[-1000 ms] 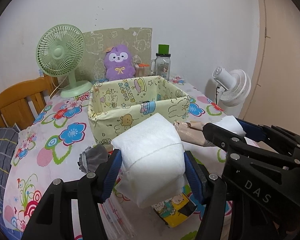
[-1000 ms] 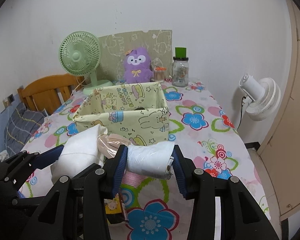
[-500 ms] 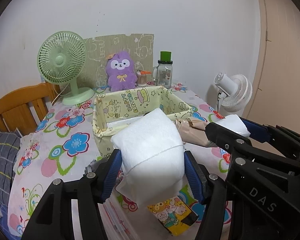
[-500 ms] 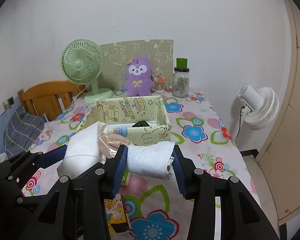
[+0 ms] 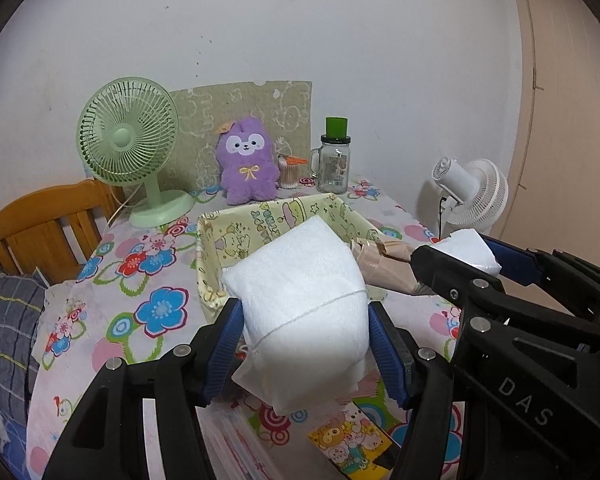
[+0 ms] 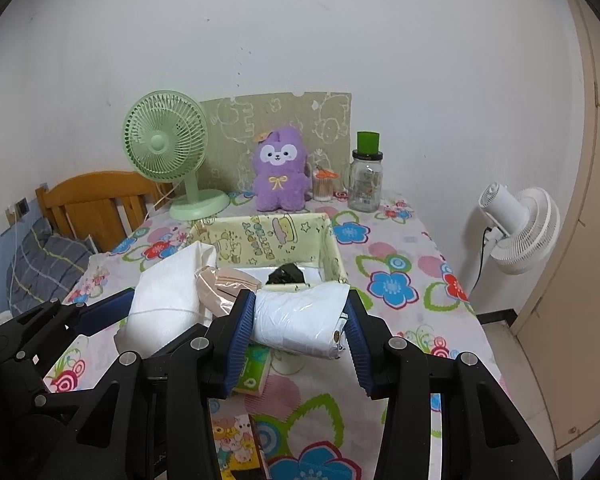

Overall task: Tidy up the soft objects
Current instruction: 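Carry the white cloth with the left gripper while the right carries the towel over the box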

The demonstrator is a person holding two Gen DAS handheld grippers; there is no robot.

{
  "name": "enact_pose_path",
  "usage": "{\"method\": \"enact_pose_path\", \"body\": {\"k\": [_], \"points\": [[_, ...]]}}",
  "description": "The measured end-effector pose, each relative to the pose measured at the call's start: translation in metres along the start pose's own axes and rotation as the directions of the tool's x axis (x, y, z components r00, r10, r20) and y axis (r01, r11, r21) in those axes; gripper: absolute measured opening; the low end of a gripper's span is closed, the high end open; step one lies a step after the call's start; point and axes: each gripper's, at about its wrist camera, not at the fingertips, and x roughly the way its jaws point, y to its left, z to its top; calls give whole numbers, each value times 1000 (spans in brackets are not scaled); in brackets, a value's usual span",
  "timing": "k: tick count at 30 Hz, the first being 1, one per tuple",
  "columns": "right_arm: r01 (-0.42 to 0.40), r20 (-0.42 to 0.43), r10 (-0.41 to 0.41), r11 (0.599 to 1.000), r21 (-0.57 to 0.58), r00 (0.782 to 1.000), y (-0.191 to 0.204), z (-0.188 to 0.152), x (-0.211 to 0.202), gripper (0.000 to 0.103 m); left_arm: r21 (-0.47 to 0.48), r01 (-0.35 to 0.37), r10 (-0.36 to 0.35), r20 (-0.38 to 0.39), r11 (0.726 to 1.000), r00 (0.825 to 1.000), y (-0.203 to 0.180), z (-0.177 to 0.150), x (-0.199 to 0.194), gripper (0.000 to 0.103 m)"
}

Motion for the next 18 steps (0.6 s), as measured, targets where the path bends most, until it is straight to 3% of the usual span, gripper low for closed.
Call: {"method": "enact_pose_path", "body": {"k": [18], "points": [[-40,16,40,999,9,999,2,25,22,47,4,-31,31,9,999,999,12,23,11,64]]}}
